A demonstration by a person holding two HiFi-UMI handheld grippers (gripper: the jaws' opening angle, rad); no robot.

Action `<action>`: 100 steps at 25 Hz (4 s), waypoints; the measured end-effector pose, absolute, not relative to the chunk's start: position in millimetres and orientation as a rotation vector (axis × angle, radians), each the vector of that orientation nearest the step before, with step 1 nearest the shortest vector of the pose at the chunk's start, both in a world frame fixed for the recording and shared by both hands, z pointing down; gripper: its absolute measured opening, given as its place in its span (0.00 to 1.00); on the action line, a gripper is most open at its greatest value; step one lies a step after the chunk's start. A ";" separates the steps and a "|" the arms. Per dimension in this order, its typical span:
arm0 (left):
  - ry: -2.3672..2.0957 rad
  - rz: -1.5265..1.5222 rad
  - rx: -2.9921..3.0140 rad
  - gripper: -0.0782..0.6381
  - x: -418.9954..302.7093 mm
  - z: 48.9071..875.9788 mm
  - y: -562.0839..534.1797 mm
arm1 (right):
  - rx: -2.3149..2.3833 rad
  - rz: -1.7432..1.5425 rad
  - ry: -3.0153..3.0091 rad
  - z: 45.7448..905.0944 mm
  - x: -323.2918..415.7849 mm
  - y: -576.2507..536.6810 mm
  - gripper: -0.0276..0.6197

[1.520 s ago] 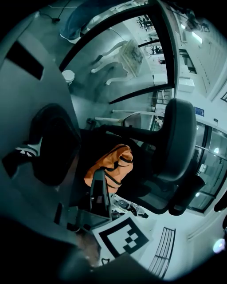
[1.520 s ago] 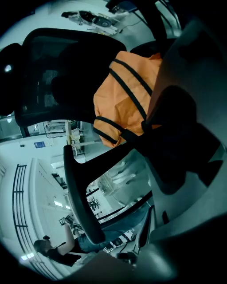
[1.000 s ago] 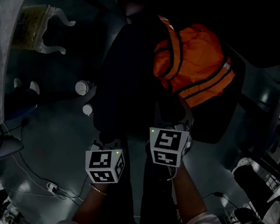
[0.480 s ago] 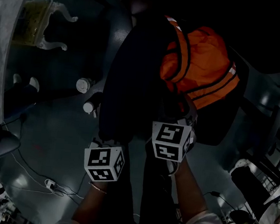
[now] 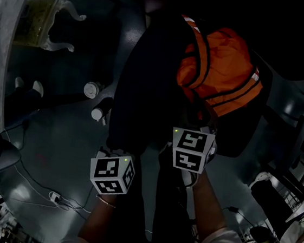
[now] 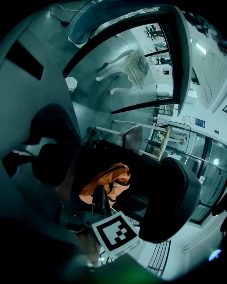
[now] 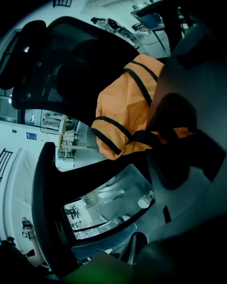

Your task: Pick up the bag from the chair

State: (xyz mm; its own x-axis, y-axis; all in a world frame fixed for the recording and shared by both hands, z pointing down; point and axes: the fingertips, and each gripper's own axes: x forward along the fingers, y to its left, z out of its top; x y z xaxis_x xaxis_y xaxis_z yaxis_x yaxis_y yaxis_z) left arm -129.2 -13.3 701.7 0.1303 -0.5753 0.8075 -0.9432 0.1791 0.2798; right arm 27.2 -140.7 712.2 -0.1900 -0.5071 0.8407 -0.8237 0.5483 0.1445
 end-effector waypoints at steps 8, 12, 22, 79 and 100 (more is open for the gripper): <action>-1.545 0.521 1.506 0.13 -131.1 703.9 -15.0 | 1.122 0.471 -1.840 713.6 33.5 -144.8 0.17; -1.547 0.523 1.510 0.13 -129.0 702.4 -14.6 | 1.122 0.492 -1.853 710.7 35.3 -143.5 0.13; -1.570 0.530 1.496 0.13 -129.5 690.0 -8.0 | 1.118 0.518 -1.904 690.2 39.1 -146.2 0.10; -1.765 0.315 1.849 0.13 -130.0 394.0 -96.3 | 1.640 0.527 -2.007 370.1 137.6 -173.0 0.10; -1.349 0.292 2.318 0.13 -30.1 299.8 -113.8 | 2.015 0.348 -1.948 222.1 188.4 -89.5 0.10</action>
